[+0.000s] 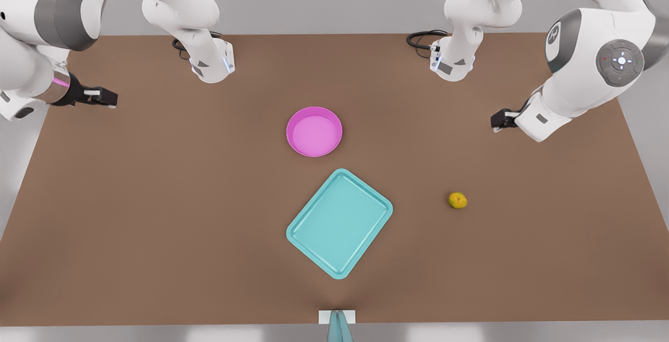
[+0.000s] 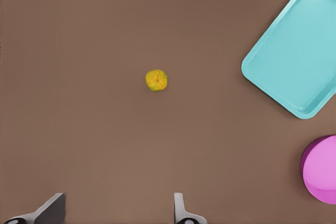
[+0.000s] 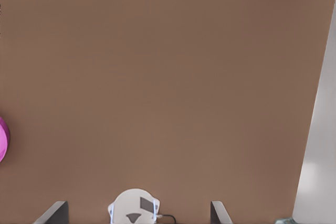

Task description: Place the orange on the plate with the left arm and the plate on the tray with the right arm

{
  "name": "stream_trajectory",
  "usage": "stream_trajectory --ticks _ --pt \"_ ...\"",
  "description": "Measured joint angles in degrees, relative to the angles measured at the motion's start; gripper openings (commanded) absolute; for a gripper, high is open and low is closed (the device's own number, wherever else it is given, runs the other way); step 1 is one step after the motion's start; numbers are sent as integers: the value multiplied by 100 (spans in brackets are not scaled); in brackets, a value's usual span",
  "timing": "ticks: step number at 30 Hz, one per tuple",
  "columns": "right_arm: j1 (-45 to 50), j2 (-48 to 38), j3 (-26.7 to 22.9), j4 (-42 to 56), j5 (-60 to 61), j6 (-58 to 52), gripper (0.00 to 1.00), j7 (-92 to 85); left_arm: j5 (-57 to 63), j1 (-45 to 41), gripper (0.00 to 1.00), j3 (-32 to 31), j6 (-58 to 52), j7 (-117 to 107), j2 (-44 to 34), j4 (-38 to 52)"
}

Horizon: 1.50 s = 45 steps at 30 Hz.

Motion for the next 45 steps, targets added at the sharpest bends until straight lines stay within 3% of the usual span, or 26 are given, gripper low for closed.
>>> stream_trajectory --ticks 3,8,10,13,18,41,43,45 --pt "17 8 0 7 -2 103 100 -12 -6 15 100 -1 104 -56 255 -9" --pt "16 68 0 32 -5 192 100 -29 -23 88 100 -3 1047 -130 2094 -100" --pt "19 186 -2 71 -6 205 100 -35 -12 96 100 0 1746 -150 2424 -506" --pt "5 286 -2 74 -6 222 100 -37 1 135 100 1 2903 -166 2619 -1212" --pt "-34 380 -2 85 21 240 100 -40 12 167 100 1 3990 -126 2714 -1611" --pt "-19 399 0 78 70 252 100 -21 12 219 100 1 4695 649 3456 -1782" --pt "-18 400 0 78 72 252 100 -19 18 217 78 1 4707 674 3447 -1782" --pt "-17 400 0 78 74 252 100 -18 19 214 78 1 4709 696 3440 -1782"
